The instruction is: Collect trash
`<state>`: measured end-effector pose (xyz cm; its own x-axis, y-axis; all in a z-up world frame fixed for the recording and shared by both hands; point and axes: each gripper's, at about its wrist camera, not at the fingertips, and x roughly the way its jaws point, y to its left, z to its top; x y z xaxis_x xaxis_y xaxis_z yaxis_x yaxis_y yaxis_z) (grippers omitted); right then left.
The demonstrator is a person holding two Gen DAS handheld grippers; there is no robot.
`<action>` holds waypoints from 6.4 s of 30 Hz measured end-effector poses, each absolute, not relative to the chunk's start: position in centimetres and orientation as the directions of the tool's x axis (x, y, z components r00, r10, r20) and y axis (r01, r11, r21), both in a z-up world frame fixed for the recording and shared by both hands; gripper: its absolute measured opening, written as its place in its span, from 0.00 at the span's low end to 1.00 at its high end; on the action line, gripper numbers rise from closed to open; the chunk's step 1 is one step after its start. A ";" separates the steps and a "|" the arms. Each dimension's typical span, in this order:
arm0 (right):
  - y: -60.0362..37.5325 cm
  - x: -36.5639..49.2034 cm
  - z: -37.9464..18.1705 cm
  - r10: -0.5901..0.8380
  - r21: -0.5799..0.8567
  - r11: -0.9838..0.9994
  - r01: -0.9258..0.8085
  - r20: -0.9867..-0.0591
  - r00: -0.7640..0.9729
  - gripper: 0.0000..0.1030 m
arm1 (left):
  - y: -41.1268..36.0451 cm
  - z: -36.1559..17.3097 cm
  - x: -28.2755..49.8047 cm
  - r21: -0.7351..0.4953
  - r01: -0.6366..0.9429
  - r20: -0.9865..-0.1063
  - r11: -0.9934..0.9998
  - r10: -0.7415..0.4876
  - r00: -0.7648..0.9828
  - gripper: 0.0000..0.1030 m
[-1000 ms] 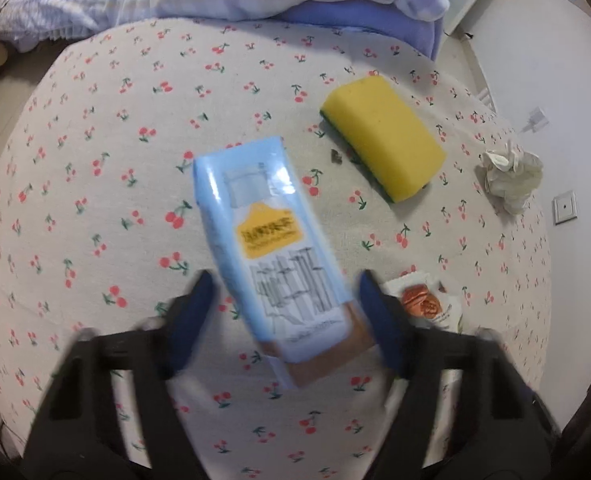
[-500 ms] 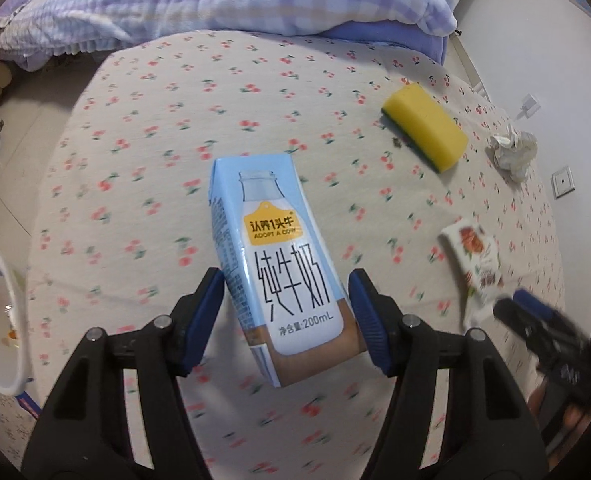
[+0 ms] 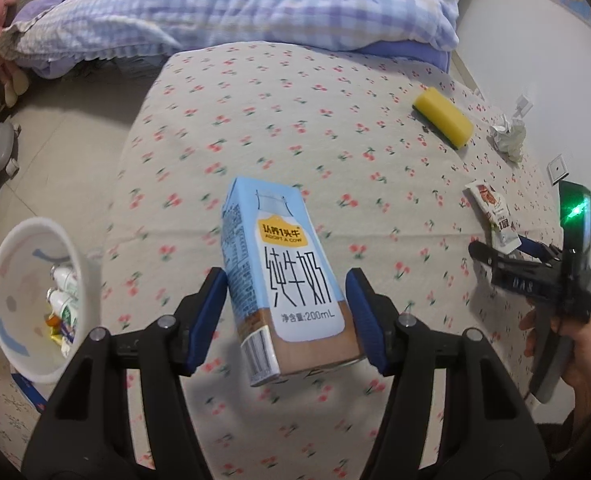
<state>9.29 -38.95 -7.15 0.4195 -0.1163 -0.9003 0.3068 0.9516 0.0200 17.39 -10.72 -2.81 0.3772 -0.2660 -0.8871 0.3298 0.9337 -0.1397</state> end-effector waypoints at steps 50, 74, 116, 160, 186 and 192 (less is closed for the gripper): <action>-38.5 10.7 -5.9 -0.048 0.128 0.919 0.374 -0.903 0.427 0.81 | -3.4 -7.0 17.6 -0.197 0.207 -0.925 0.958 -0.251 0.285 0.39; -33.2 9.6 0.2 0.139 0.295 0.934 0.202 -0.820 0.556 0.60 | 2.6 -2.9 16.6 -0.274 0.163 -0.855 0.948 -0.317 0.410 0.39; 0.8 19.2 -2.1 0.436 0.349 0.893 -0.283 -0.826 0.358 0.62 | 22.8 -3.7 16.4 -0.041 -0.214 -0.905 0.976 0.055 0.422 0.95; -21.3 13.9 -0.5 0.179 0.203 0.979 -0.013 -0.834 0.522 0.97 | 13.3 -3.2 16.2 -0.054 -0.034 -0.908 0.998 -0.035 0.418 0.95; -41.7 7.5 2.4 -0.046 0.221 0.925 0.309 -0.743 0.667 1.00 | -11.2 -1.3 19.4 -0.051 0.219 -0.907 0.974 -0.137 0.398 0.95; -48.9 8.6 1.7 -0.101 0.239 0.873 0.424 -0.763 0.638 1.00 | -19.8 -0.4 21.6 -0.086 0.276 -0.903 0.957 -0.191 0.384 0.95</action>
